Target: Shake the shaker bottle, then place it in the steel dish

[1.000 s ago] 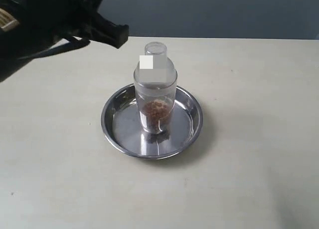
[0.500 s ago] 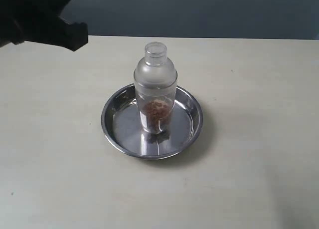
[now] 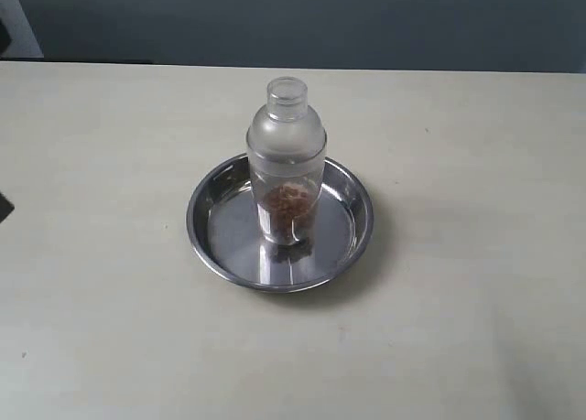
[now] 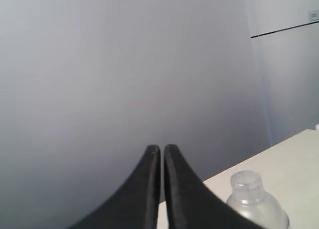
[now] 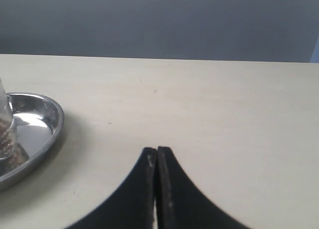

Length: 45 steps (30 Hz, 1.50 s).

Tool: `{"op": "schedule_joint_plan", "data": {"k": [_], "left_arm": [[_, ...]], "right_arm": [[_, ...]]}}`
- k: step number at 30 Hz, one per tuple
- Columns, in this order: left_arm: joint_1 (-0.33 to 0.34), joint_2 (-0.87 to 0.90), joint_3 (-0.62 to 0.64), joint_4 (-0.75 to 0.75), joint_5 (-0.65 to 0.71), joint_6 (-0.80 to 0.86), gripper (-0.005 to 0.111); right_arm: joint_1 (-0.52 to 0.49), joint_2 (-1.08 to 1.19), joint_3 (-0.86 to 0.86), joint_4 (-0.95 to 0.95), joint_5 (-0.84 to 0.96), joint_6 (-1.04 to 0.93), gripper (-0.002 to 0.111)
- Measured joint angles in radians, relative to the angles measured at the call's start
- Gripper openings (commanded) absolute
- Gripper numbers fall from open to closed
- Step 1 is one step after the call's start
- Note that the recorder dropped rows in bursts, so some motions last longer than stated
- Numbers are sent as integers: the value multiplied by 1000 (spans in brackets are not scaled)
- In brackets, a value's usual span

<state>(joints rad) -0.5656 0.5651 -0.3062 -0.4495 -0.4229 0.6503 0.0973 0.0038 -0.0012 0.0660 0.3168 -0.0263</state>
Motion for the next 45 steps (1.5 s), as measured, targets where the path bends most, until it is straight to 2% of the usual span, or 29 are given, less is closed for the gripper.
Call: {"op": "schedule_joint_plan", "data": {"k": [5, 12, 17, 22, 27, 32, 35, 45], "left_arm": [[125, -114, 104, 39, 31, -94, 5], [318, -296, 211, 111, 163, -226, 5], [415, -444, 290, 125, 226, -291, 5], [487, -550, 301, 131, 339, -324, 5], [510, -559, 302, 164, 434, -351, 5], [513, -559, 302, 361, 539, -594, 5], [515, -559, 302, 424, 618, -682, 5], [515, -561, 302, 426, 649, -712, 5]], "right_arm": [[0, 0, 0, 0, 0, 0, -1], [0, 0, 0, 0, 0, 0, -1], [0, 0, 0, 0, 0, 0, -1], [0, 0, 0, 0, 0, 0, -1], [0, 0, 0, 0, 0, 0, -1], [0, 0, 0, 0, 0, 0, -1], [0, 0, 0, 0, 0, 0, -1], [0, 0, 0, 0, 0, 0, -1]]}}
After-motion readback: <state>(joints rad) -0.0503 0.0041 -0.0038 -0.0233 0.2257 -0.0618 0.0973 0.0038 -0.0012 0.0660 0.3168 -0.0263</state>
